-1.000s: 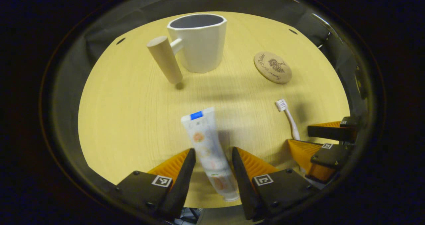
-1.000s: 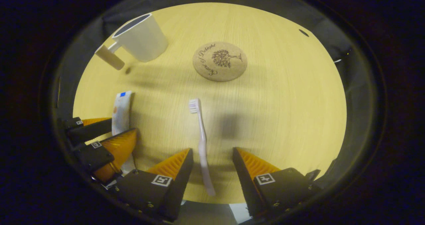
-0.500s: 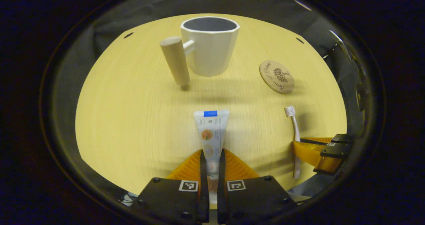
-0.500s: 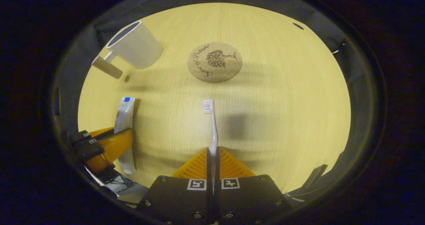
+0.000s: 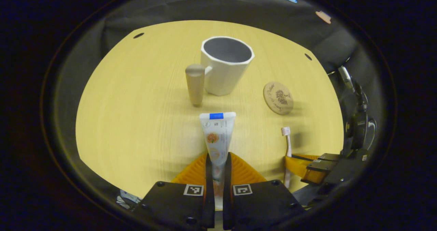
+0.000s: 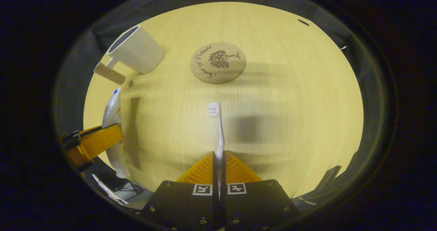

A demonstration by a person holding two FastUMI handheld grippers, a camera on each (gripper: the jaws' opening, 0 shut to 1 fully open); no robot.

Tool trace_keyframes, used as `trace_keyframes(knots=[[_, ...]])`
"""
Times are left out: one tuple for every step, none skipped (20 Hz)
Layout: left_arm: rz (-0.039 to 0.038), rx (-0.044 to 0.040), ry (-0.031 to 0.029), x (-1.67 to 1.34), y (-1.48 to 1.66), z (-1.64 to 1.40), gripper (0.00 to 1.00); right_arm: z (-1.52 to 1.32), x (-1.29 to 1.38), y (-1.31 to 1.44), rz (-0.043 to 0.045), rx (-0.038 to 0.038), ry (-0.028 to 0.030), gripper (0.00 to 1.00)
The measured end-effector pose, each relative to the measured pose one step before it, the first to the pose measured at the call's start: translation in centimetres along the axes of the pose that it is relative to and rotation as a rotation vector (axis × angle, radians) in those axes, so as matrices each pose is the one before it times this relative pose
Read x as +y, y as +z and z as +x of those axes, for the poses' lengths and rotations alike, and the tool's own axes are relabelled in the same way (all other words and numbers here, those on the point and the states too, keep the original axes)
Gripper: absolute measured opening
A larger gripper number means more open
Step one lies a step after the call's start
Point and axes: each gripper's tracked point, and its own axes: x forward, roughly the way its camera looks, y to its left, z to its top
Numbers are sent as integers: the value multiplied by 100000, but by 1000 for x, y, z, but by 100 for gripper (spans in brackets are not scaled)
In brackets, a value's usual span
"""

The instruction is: Put the toothbrush and toothpaste on the desktop into the cup, then pick up the cup and place it on the coaster on the desktop.

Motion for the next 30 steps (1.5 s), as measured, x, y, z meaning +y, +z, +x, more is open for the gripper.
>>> trace_keyframes(knots=[[253,-1485,-471,-151,550,-580,17,-17,-19,18,589,106,507,2],[387,-1362,-575,-305,567,-679,17,-11,12,-3,698,-60,537,2],[342,-1226,-553,-333,594,-637,17,-15,-30,53,644,-35,454,2],[476,-1085,-421,-289,662,-674,17,12,35,-27,491,-40,441,2],[315,-1200,-260,-38,680,-331,17,-31,-33,34,314,-89,345,2],[334,-1397,-238,-121,751,-400,17,18,5,0,65,-14,296,2],[550,-1511,-89,-187,803,-296,17,-25,-17,38,0,-81,182,2],[693,-1330,-152,-189,908,-297,17,24,0,-19,-74,35,150,2],[597,-1590,-151,-2,968,-335,17,-3,-5,38,-50,-37,183,2],[492,-1499,-132,-160,992,-221,17,47,27,40,129,-123,308,2],[567,-1492,-247,-79,948,-193,17,-44,16,36,277,71,233,2],[536,-1415,-79,-32,1001,-141,17,28,-8,16,388,65,206,2],[719,-1539,-95,-9,1075,43,17,-51,7,59,245,44,216,2],[1010,-1290,65,93,993,23,17,13,10,1,123,30,163,2],[1054,-1275,343,63,1061,113,16,-56,0,51,149,77,26,2],[954,-1286,114,35,1011,206,16,50,19,30,89,17,50,2],[846,-1245,-30,-11,994,156,16,3,35,60,215,59,116,2],[835,-1073,-121,70,896,252,17,-1,11,-2,199,163,131,2],[727,-951,-56,34,927,293,17,-8,-20,52,332,136,188,2],[768,-1046,-1,106,799,483,17,47,9,21,246,127,199,2],[816,-959,174,161,795,453,17,-64,-8,35,272,261,118,2],[935,-836,31,146,680,493,16,1,2,-16,223,297,73,2],[1077,-610,179,204,721,489,16,-4,-22,35,333,245,59,2],[1344,-681,381,288,659,723,16,-49,20,15,259,-11,72,2],[1423,-762,644,370,593,611,16,14,-27,83,309,449,45,2],[1440,-925,282,155,564,534,17,58,19,-19,231,125,44,2],[1223,-955,53,198,472,633,16,-32,-29,45,234,259,30,2],[1152,-862,-149,66,311,725,16,94,17,-17,97,87,-5,2],[992,-664,-333,30,258,615,16,-27,-11,41,134,63,-46,2],[435,-894,-667,-74,257,587,16,13,-1,-24,202,140,-60,2]])
